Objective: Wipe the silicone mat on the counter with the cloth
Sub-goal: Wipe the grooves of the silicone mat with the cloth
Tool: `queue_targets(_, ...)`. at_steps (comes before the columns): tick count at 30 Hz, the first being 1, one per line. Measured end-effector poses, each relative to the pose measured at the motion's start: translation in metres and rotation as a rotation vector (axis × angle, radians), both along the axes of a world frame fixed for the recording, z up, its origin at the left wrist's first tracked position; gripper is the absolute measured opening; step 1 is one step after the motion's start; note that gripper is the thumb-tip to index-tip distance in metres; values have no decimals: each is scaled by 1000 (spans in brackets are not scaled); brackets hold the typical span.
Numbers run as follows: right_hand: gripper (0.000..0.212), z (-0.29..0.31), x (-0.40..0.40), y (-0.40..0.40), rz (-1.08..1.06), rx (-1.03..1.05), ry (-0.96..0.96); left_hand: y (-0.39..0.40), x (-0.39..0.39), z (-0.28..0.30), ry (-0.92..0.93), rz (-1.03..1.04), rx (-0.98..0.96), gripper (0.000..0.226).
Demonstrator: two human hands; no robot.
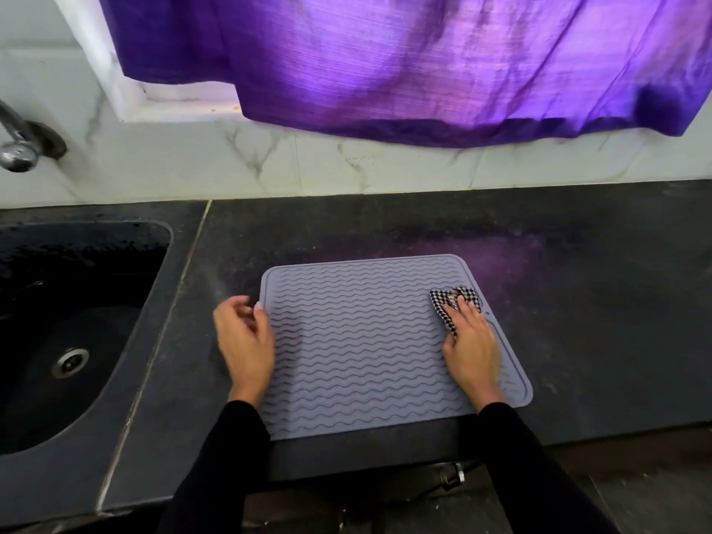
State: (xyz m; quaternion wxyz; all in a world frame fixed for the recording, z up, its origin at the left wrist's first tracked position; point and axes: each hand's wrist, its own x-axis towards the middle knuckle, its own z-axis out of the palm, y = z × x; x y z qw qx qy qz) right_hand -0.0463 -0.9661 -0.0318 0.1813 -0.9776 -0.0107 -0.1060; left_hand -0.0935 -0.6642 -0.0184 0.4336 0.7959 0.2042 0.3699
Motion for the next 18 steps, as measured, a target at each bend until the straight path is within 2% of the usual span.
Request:
queue_targets(2, 54, -1, -1, 1, 8, 6, -12, 26, -10, -4, 6, 53, -69, 24)
queue_targets(4, 51, 0, 0, 2, -11, 95, -47, 46, -14, -9, 18, 48, -77, 18)
queue_targets(6, 42, 9, 3, 1, -184, 429, -60, 57, -13, -15, 28, 19, -50, 13)
queue_targets(8, 34, 24, 13, 0, -404, 818, -78, 64, -6, -17, 54, 2, 17, 19)
queue_targets(9, 34, 29, 16, 1, -459, 870, -105, 66, -2, -18, 85, -14, 58, 23)
queue_targets(10, 36, 32, 19, 2, -451, 809, -128, 69, 4, -17, 140, -45, 103, 29)
queue_targets(12, 41, 31, 24, 7, -274, 546, -136, 74, 18, -19, 322, -156, 248, 43)
queue_targets(15, 49, 10, 25, 15, -23, 63, 28, 75, 29, -25, 596, -237, 457, 62)
queue_targets(16, 51, 4, 24, 16, -6, -30, 59, 73, 30, -28, 652, -229, 505, 67)
queue_targets(18, 51, -2, 22, 14, -36, -29, 43, 69, 30, -32, 686, -209, 565, 74)
